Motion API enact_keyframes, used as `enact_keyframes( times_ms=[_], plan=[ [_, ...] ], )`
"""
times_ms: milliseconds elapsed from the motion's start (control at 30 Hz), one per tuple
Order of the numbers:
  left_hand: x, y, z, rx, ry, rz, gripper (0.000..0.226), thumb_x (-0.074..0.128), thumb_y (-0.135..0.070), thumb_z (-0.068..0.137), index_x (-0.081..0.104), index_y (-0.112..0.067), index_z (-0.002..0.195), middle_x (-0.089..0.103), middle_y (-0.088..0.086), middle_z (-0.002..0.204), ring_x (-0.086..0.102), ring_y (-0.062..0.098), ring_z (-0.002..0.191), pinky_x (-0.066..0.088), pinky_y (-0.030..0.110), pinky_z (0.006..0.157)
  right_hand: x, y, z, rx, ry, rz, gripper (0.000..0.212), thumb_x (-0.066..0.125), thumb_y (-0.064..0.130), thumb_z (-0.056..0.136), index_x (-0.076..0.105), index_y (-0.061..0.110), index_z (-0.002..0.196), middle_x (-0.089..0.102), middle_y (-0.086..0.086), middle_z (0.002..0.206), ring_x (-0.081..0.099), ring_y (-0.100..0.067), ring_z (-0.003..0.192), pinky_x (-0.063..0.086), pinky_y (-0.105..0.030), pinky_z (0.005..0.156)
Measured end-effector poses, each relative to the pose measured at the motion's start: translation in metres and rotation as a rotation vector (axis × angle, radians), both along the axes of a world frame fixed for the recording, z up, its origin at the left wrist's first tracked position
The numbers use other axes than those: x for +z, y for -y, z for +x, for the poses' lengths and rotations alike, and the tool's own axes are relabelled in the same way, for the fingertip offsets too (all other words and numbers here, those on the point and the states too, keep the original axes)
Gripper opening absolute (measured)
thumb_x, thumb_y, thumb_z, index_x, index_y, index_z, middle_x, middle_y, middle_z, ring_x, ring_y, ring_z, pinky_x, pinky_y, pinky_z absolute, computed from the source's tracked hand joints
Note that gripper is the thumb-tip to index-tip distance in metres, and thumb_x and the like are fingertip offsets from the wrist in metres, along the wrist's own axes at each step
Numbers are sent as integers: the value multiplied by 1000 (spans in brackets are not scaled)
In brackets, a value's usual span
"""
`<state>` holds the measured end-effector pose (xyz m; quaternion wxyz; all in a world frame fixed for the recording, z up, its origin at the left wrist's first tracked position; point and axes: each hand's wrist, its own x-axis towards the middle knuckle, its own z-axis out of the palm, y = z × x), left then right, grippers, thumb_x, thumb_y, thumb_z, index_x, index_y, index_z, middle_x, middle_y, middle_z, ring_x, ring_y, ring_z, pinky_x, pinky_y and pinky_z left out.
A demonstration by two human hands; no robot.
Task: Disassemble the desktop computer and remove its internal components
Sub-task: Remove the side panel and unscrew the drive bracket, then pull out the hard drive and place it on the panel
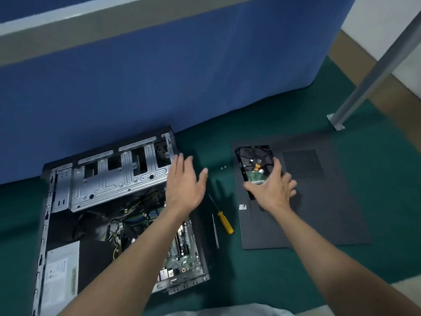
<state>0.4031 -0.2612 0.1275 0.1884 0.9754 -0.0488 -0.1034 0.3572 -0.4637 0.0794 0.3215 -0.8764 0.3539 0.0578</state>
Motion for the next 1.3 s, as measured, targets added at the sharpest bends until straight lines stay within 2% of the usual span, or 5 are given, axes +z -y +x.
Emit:
enact_keyframes(
  times_ms=[133,733,867,1067,1300],
  plan=[
    [-24,-5,-9,-97,95,283,79,33,-50,99,-2,-3,153,-19,12,160,-19,23,147,-8,34,120,-32,21,0,38,-76,-134,110,77,54,60,15,26,146,33,-24,135,28,-37,119,25,-48,98],
    [-20,-6,-9,-64,114,287,81,41,-43,96,0,-3,153,-10,15,161,-12,25,148,-6,34,120,-58,22,8,163,-233,-264,115,73,57,71,0,16,150,7,-24,153,9,-39,138,11,-51,110],
    [-11,-34,1,-120,160,200,58,26,-40,102,18,-12,153,2,7,162,4,19,149,-7,30,116,-19,-18,10,227,117,-116,68,62,39,87,34,11,143,31,-18,144,23,-34,129,25,-50,107],
    [-5,-129,9,42,-65,239,65,10,-54,99,3,-24,155,-6,3,162,-6,22,149,-6,41,118,55,-128,-9,531,765,83,22,50,7,89,65,-1,104,62,-10,101,57,-19,92,46,-25,86],
    [-17,-182,-13,-76,-104,217,64,-3,-58,88,-10,-41,149,-16,-6,160,-15,19,147,-6,40,119,55,-218,-22,1048,133,-222,56,26,39,102,27,5,147,23,-12,156,14,-26,145,21,-43,115]
  ],
)
